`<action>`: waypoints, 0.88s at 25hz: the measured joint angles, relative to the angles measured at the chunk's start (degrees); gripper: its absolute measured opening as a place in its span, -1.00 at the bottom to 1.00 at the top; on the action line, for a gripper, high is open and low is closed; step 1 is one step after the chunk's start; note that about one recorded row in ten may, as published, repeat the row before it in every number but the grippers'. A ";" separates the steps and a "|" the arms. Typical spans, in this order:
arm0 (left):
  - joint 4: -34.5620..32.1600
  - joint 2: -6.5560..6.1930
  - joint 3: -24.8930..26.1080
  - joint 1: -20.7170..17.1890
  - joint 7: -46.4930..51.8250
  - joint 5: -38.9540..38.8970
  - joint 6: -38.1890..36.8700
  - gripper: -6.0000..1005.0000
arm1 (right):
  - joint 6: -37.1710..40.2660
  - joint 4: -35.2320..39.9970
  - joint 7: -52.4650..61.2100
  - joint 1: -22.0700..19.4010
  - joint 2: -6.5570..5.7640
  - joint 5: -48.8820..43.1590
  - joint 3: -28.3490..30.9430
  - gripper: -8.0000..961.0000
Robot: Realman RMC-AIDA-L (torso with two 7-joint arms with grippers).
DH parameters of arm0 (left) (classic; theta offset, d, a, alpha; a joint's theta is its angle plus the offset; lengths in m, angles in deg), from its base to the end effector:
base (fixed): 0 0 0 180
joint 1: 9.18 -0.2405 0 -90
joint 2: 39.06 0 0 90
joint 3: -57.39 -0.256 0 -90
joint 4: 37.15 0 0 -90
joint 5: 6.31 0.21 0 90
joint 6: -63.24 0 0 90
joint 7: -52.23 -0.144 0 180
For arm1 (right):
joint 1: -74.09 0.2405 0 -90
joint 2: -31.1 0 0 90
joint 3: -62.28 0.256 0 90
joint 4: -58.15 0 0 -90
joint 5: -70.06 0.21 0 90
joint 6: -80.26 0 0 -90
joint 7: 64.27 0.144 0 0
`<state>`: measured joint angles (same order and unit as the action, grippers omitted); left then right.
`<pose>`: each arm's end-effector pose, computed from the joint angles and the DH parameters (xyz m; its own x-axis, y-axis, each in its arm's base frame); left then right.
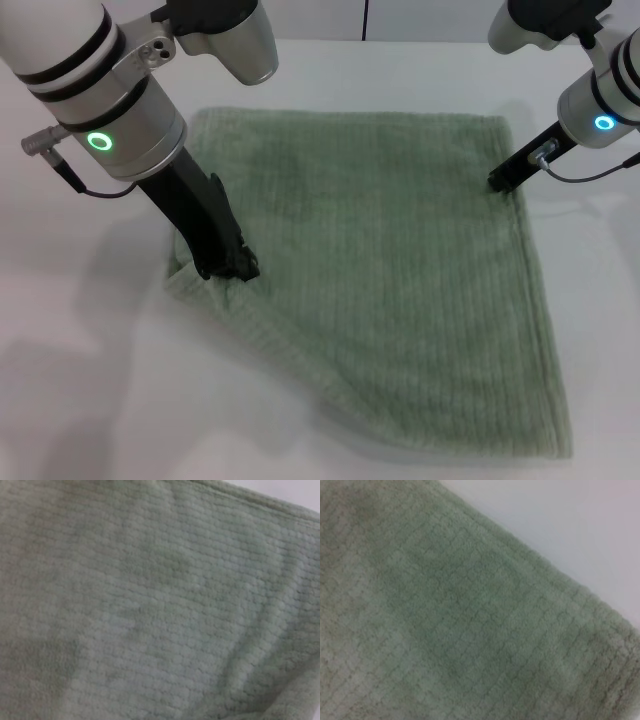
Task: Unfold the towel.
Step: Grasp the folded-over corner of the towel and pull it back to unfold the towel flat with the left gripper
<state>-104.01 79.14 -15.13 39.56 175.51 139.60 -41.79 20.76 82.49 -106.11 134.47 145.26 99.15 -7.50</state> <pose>-0.1382 0.3573 0.0019 0.8600 0.2756 -0.4296 0.2754 -0.9592 -0.0641 0.2090 0.4437 -0.0341 0.6958 -0.6901 0.1991 -0.5168 -0.6736 -0.5284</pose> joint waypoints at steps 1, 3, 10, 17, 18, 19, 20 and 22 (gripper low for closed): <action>-0.18 0.01 -0.08 -0.02 0.12 -0.02 -0.42 -0.86 | 0.00 0.00 0.00 0.00 0.00 0.00 0.00 -0.99; -0.27 0.01 -0.18 -0.06 0.18 -0.04 -1.16 -0.85 | 0.03 0.00 0.00 0.00 0.00 0.00 0.00 -0.99; -0.35 0.01 -0.36 -0.06 0.20 -0.03 -3.77 -0.82 | 0.36 -0.01 0.00 -0.09 0.04 0.00 0.00 -0.99; -0.47 -0.12 -0.34 -0.05 1.30 0.43 -5.56 -0.79 | 0.56 -0.43 0.00 -0.09 0.08 0.00 0.00 -0.99; -0.57 -0.13 -0.34 -0.05 1.65 0.93 -5.68 -0.79 | 0.55 -0.44 0.00 -0.09 0.09 0.00 0.00 -0.99; -0.67 -0.10 -0.34 -0.05 1.97 1.51 -5.82 -0.78 | 0.56 -0.46 0.00 -0.08 0.09 0.00 0.00 -0.99; -0.73 -0.05 -0.34 -0.04 2.22 2.06 -6.03 -0.78 | 0.57 -0.46 0.00 -0.08 0.09 0.00 0.00 -0.99; -0.74 -0.01 -0.38 -0.03 2.31 2.33 -6.24 -0.77 | 0.61 -0.46 0.00 -0.08 0.10 0.00 0.00 -0.99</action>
<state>-104.75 79.13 -15.51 39.53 177.83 141.92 -48.03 21.37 82.03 -106.10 134.39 145.36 99.15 -7.50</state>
